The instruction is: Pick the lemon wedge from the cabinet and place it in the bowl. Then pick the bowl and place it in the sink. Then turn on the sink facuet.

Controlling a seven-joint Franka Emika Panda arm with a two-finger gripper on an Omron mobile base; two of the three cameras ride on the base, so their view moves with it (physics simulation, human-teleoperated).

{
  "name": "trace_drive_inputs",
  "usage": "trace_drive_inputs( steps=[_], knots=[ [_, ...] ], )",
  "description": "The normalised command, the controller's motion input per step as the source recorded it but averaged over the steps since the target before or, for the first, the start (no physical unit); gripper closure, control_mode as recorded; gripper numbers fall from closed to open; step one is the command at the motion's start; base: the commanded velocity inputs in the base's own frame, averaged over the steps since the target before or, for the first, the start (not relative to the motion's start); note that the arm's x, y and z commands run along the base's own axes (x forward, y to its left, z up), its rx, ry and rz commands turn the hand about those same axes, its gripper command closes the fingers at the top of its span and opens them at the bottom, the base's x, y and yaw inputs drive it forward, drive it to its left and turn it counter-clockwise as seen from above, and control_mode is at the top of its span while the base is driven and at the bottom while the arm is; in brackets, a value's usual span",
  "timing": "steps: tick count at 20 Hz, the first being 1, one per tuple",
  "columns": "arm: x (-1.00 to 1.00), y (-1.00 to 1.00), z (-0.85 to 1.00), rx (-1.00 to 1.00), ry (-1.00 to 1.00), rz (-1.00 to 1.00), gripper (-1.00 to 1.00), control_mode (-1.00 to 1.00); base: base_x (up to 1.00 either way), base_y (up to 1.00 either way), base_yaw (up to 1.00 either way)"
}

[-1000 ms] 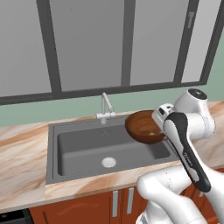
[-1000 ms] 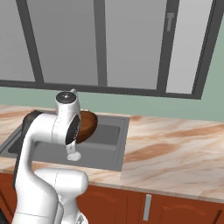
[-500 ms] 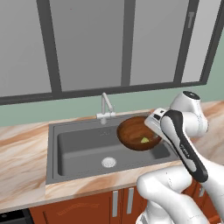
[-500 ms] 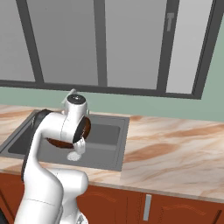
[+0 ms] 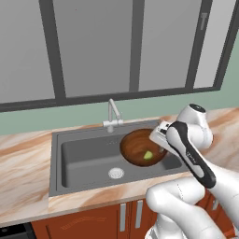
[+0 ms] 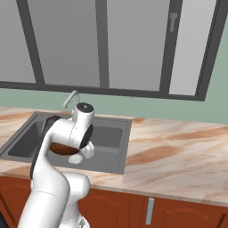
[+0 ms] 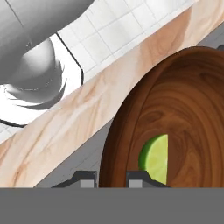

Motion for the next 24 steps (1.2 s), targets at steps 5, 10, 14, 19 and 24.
trace_drive_inputs(
  steps=[5,10,14,19,24],
  knots=[
    [0.37,0.00,-0.32,0.00,0.00,0.24,1.00,-1.00,0.00,0.00,0.00],
    [0.24,0.00,-0.35,0.00,0.00,0.25,1.00,-1.00,0.00,0.00,0.00],
    [0.36,0.00,-0.35,0.00,0.00,0.23,1.00,-1.00,0.00,0.00,0.00],
    [0.54,0.00,-0.33,0.00,0.01,0.18,1.00,-1.00,0.00,0.00,0.00],
    [0.38,0.02,-0.34,0.01,0.05,0.12,1.00,-1.00,0.00,0.00,0.00]
  ],
)
